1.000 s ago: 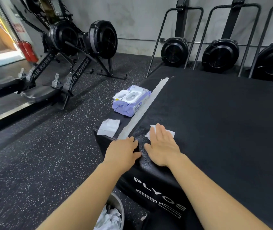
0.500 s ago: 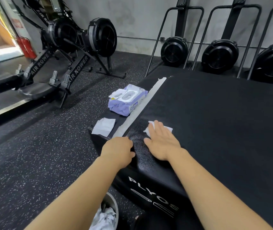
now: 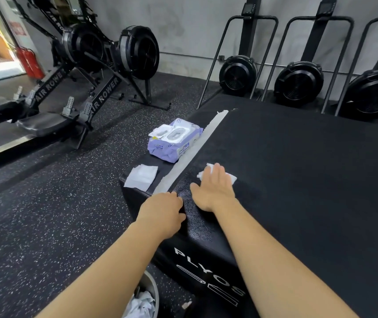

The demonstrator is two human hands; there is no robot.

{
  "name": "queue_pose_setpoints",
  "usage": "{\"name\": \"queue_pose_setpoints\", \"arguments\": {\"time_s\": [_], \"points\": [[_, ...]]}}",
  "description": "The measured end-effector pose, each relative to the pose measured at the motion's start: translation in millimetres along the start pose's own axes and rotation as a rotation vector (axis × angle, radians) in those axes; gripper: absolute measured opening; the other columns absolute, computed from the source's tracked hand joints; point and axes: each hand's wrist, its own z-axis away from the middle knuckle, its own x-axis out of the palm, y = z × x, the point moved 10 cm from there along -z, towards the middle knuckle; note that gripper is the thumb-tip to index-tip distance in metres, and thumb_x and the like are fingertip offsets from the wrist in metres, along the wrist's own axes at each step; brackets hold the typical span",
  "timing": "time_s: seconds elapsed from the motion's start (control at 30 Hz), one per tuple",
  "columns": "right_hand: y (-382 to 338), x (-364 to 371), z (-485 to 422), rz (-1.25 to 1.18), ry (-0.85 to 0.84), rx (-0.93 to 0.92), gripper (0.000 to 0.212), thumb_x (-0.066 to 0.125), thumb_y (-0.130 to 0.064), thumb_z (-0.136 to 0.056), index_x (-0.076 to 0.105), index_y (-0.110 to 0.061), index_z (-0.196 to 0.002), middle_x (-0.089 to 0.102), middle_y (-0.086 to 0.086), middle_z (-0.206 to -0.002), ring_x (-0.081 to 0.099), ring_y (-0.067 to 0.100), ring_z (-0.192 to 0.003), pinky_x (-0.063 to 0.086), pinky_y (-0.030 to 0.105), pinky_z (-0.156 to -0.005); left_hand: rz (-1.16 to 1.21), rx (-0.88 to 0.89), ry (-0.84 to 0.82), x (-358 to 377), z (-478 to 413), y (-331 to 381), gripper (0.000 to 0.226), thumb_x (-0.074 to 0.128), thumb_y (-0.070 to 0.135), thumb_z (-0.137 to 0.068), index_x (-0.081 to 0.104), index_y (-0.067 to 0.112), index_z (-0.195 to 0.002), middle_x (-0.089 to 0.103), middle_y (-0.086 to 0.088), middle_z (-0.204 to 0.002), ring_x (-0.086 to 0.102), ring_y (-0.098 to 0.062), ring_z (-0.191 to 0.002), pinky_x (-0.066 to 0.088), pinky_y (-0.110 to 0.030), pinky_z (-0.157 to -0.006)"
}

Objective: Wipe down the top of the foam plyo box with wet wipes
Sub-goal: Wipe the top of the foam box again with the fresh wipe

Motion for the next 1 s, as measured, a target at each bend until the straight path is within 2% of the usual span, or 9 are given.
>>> {"name": "queue_pose_setpoints", "arguments": {"time_s": [0.17, 0.27, 0.4, 0.53, 0.67, 0.77, 0.87, 0.9, 1.0], "points": [[-37, 1, -34, -0.028, -0.065, -0.062, 0.07, 0.017, -0.045, -0.105, -0.014, -0.007, -0.156, -0.025, 0.015, -0.161, -0.024, 0.027, -0.149, -0.012, 0.04, -0.122, 0.0, -0.014, -0.005, 1, -3, 0, 0.049, 0.042, 0.039, -0.1, 0.04, 0.02, -0.145, 0.029, -0.004, -0.157, 0.039, -0.025, -0.136, 0.037, -0.035, -0.104], [-31, -2, -33, -0.037, -0.06, -0.119, 0.068, 0.018, -0.042, -0.106, -0.011, -0.01, -0.157, -0.022, 0.012, -0.163, -0.021, 0.024, -0.15, -0.01, 0.037, -0.122, 0.003, -0.024, -0.023, 0, -3, 1, 0.048, 0.043, 0.037, -0.1, 0.043, 0.019, -0.144, 0.031, -0.003, -0.156, 0.04, -0.025, -0.135, 0.039, -0.036, -0.105], [7, -10, -13, -0.03, 0.004, -0.13, 0.063, 0.021, -0.04, -0.104, 0.002, -0.011, -0.157, -0.008, 0.011, -0.164, -0.008, 0.022, -0.15, 0.0, 0.035, -0.12, 0.01, -0.036, -0.026, -3, -2, 0, 0.045, 0.045, 0.037, -0.099, 0.047, 0.018, -0.14, 0.042, -0.003, -0.148, 0.044, -0.026, -0.131, 0.041, -0.039, -0.104], [63, -13, 11, -0.022, 0.014, -0.045, 0.06, 0.022, -0.042, -0.104, 0.007, -0.016, -0.156, -0.002, 0.005, -0.163, 0.001, 0.02, -0.149, 0.008, 0.036, -0.12, 0.02, -0.044, -0.019, -5, -1, -1, 0.045, 0.048, 0.038, -0.098, 0.048, 0.018, -0.139, 0.044, -0.003, -0.147, 0.045, -0.026, -0.13, 0.043, -0.039, -0.103], [90, -10, 21, -0.021, -0.03, 0.026, 0.063, 0.019, -0.042, -0.105, -0.005, -0.016, -0.158, -0.017, 0.005, -0.165, -0.015, 0.02, -0.151, -0.002, 0.035, -0.121, 0.016, -0.037, -0.005, -7, 0, 0, 0.042, 0.05, 0.037, -0.098, 0.052, 0.017, -0.135, 0.047, -0.005, -0.144, 0.048, -0.027, -0.128, 0.044, -0.038, -0.1], [81, -9, 13, -0.004, -0.019, 0.089, 0.067, 0.019, -0.045, -0.104, -0.002, -0.01, -0.158, -0.012, 0.012, -0.164, -0.012, 0.025, -0.151, 0.0, 0.04, -0.123, -0.004, -0.029, 0.025, -8, -2, 2, 0.037, 0.051, 0.036, -0.097, 0.056, 0.017, -0.127, 0.051, -0.004, -0.14, 0.051, -0.027, -0.123, 0.045, -0.035, -0.093], [50, -15, -6, 0.02, 0.077, 0.078, 0.065, 0.026, -0.047, -0.101, 0.017, -0.006, -0.151, 0.015, 0.012, -0.153, 0.013, 0.028, -0.142, 0.016, 0.04, -0.118, -0.017, -0.012, 0.034, -7, -5, 2, 0.038, 0.05, 0.036, -0.097, 0.055, 0.017, -0.129, 0.051, -0.003, -0.14, 0.052, -0.027, -0.123, 0.045, -0.034, -0.092], [37, -16, -14, 0.023, 0.093, 0.06, 0.065, 0.027, -0.047, -0.1, 0.019, -0.007, -0.15, 0.018, 0.011, -0.149, 0.016, 0.027, -0.139, 0.018, 0.04, -0.117, -0.018, -0.008, 0.028, -6, -7, 2, 0.04, 0.05, 0.036, -0.097, 0.054, 0.017, -0.132, 0.05, -0.003, -0.141, 0.051, -0.027, -0.123, 0.045, -0.034, -0.093], [-1, -13, -42, 0.004, 0.048, 0.011, 0.07, 0.024, -0.048, -0.102, 0.008, -0.006, -0.156, 0.003, 0.015, -0.161, 0.001, 0.029, -0.149, 0.008, 0.042, -0.121, -0.049, -0.004, 0.018, -5, -9, 1, 0.037, 0.049, 0.038, -0.096, 0.055, 0.017, -0.127, 0.055, -0.002, -0.131, 0.055, -0.026, -0.115, 0.044, -0.034, -0.083]]}}
